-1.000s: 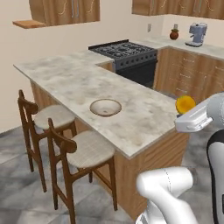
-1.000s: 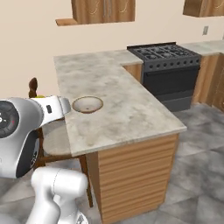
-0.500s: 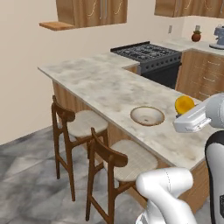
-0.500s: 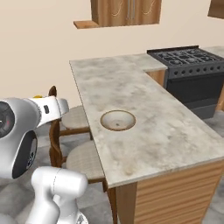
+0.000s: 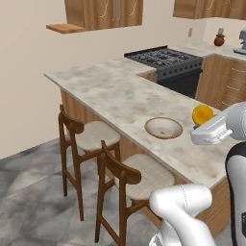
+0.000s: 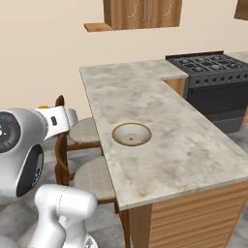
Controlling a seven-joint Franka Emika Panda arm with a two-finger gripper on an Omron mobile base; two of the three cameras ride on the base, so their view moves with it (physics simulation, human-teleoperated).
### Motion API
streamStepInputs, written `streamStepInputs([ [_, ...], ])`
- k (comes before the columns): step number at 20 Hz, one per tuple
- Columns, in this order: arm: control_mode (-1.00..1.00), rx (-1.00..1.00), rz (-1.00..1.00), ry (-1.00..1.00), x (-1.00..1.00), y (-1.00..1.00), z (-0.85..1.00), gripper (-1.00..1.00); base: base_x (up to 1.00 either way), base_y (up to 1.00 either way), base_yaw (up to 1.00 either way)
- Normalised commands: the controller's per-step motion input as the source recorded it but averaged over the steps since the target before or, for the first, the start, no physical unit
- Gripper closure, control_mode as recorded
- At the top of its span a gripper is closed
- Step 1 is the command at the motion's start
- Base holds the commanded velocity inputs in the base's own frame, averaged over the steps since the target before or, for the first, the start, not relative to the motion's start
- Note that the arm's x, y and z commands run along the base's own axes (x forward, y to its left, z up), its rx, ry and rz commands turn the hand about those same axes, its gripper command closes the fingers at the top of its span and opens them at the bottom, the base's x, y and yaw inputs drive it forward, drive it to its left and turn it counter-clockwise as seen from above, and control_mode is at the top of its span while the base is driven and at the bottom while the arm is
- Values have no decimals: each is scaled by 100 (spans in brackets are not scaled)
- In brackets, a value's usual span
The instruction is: Retrieve the mango and peach from the fridge and place them into the bowl on the dining table.
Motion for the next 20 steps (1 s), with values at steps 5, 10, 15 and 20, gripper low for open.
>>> streamStepInputs([
  [5, 100, 0, 0, 0, 0, 0, 0, 100, 100, -7, -23],
  [10, 100, 0, 0, 0, 0, 0, 0, 100, 89, -1, -47],
  [15, 100, 0, 0, 0, 0, 0, 0, 100, 98, 0, -51],
  [20, 100, 0, 0, 0, 0, 0, 0, 100, 60, 0, -22],
])
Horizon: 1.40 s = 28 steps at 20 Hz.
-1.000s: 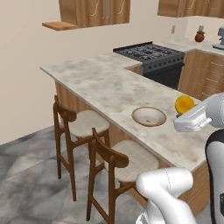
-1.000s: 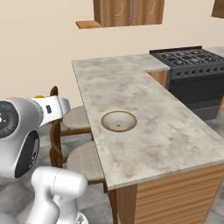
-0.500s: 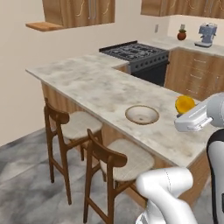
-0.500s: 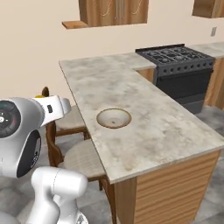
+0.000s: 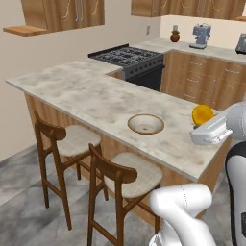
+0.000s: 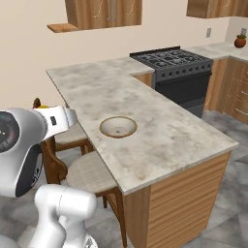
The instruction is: Retrieve the mango and peach from the fridge and place them into the bowl on the dining table.
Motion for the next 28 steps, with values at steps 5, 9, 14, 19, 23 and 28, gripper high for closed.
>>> streamStepInputs([
  [5, 100, 0, 0, 0, 0, 0, 0, 100, 30, 0, 0],
  [9, -100, 0, -5, 30, 95, -17, 0, 100, 0, 0, 0],
  [14, -100, 0, -11, 33, 95, -27, 0, 100, 0, 0, 0],
  [19, -100, 0, -9, 29, 57, -7, -8, 100, 0, 0, 0],
  [23, -100, 0, -5, 17, 54, 0, -21, 100, 0, 0, 0],
  [28, -100, 0, -4, 2, 62, 0, -43, 100, 0, 0, 0],
])
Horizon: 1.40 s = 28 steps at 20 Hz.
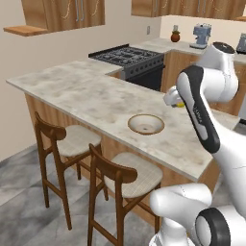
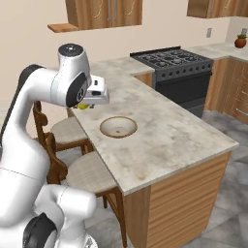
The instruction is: Retrieve the mango and peach from the fridge and place them into the bowl on the dining table.
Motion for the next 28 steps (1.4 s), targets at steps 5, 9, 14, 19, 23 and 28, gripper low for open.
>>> streamStepInputs([
  [5, -100, 0, -7, 0, 59, -11, -62, 100, 0, 0, 0],
  [9, -100, 0, -8, 0, 36, -7, -55, 100, 0, 0, 0],
  [14, -100, 0, -6, 0, 34, 0, -50, 100, 0, 0, 0],
  [19, -100, 0, -5, -1, 34, -1, -44, 100, 0, 0, 0],
  [23, -100, 0, -2, -6, 42, -5, -33, 100, 0, 0, 0],
  [28, -100, 0, -1, -3, 49, 0, -30, 100, 0, 0, 0],
])
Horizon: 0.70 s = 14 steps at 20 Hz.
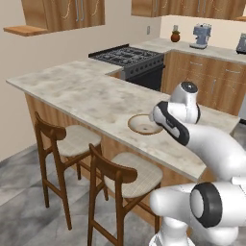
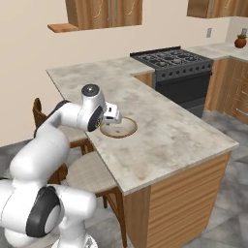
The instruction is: Retrieve the mango and peach from the fridge and place them into the bowl on the dining table.
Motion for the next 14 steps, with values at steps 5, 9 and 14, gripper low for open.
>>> streamStepInputs([
  [5, -100, 0, -1, 0, 50, 0, -26, 100, 0, 0, 0],
  [9, -100, 0, -1, 0, 50, 0, -25, 100, 0, 0, 0],
  [14, -100, 0, -1, 0, 47, 0, -21, 100, 0, 0, 0],
])
